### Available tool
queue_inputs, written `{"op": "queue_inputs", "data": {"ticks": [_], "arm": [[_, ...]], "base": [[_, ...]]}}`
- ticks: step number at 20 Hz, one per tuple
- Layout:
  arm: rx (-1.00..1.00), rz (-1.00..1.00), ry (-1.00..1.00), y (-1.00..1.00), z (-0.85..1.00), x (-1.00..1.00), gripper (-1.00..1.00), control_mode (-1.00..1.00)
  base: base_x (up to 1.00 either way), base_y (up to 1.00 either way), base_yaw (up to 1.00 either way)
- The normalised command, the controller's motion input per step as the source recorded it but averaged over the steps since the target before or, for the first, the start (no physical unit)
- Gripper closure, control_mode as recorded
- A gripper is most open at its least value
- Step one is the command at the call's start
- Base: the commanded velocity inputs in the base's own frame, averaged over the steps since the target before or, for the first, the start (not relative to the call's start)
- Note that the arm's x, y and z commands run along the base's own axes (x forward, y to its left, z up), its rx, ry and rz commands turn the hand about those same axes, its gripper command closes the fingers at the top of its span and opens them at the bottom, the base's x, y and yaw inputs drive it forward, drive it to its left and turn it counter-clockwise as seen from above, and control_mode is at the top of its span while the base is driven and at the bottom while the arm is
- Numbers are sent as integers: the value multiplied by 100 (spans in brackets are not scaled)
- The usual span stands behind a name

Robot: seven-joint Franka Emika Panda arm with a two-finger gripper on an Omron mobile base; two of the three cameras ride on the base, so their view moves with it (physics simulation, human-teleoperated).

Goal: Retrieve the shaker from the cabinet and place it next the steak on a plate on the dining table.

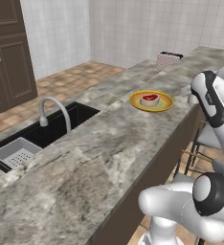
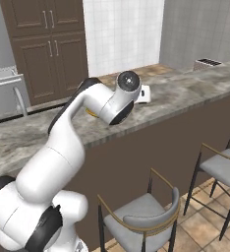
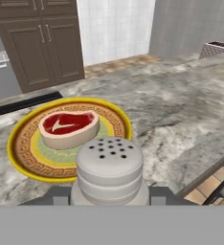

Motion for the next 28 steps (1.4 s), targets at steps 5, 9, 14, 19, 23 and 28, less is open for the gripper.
{"op": "queue_inputs", "data": {"ticks": [5,9,14,19,23,28], "arm": [[0,0,0,-1,-2,6,100,-100],[0,0,-1,0,-4,8,100,-100],[0,6,-4,0,-7,0,100,-100],[0,9,-8,0,-10,0,100,-100],[0,12,-13,0,-3,0,100,-100],[0,10,-9,0,-4,1,100,-100]], "base": [[0,0,0],[0,0,0],[0,0,0],[0,0,0],[0,0,0],[0,0,0]]}}
